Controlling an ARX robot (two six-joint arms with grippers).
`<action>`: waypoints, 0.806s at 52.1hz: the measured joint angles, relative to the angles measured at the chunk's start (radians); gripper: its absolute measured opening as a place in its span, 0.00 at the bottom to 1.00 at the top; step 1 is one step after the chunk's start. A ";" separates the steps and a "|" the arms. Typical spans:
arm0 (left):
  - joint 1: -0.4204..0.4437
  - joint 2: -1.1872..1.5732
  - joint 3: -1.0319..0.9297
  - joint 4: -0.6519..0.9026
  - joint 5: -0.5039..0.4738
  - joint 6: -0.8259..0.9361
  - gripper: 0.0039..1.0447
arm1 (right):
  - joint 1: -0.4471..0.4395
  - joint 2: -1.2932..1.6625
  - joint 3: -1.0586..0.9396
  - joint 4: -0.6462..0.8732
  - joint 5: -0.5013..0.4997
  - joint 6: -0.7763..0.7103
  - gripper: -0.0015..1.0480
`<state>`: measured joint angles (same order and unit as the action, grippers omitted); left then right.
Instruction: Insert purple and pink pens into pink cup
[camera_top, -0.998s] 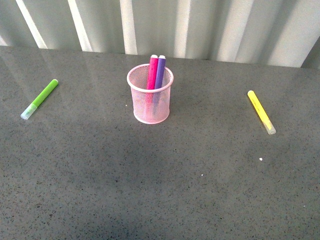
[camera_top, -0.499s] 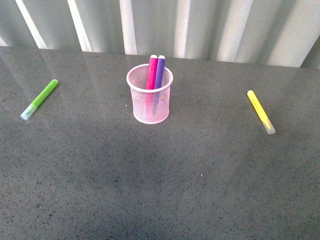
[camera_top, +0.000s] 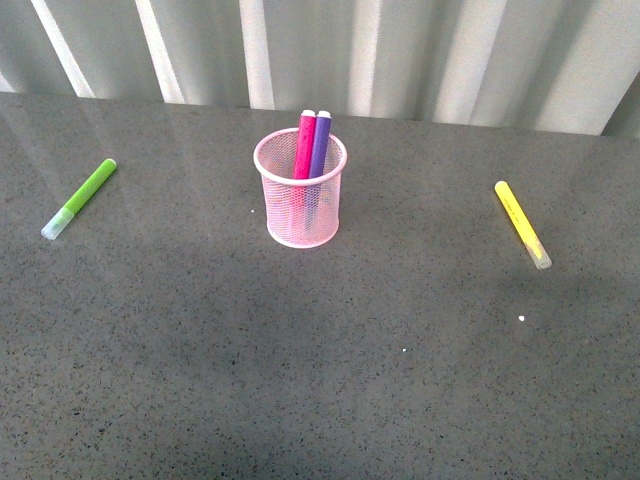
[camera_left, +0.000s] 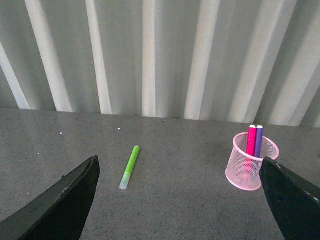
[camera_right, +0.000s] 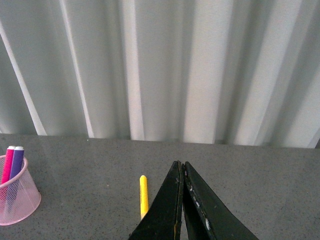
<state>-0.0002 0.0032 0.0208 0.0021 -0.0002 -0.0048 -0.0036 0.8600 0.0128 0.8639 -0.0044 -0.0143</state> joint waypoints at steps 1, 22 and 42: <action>0.000 0.000 0.000 0.000 0.000 0.000 0.94 | 0.000 -0.023 0.002 -0.024 0.001 0.001 0.03; 0.000 0.000 0.000 0.000 0.000 0.000 0.94 | 0.000 -0.354 0.003 -0.366 0.003 0.004 0.03; 0.000 0.000 0.000 0.000 0.000 0.000 0.94 | 0.000 -0.555 0.003 -0.557 0.003 0.004 0.03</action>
<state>-0.0002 0.0032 0.0208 0.0017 -0.0002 -0.0048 -0.0036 0.3046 0.0158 0.3073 -0.0010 -0.0101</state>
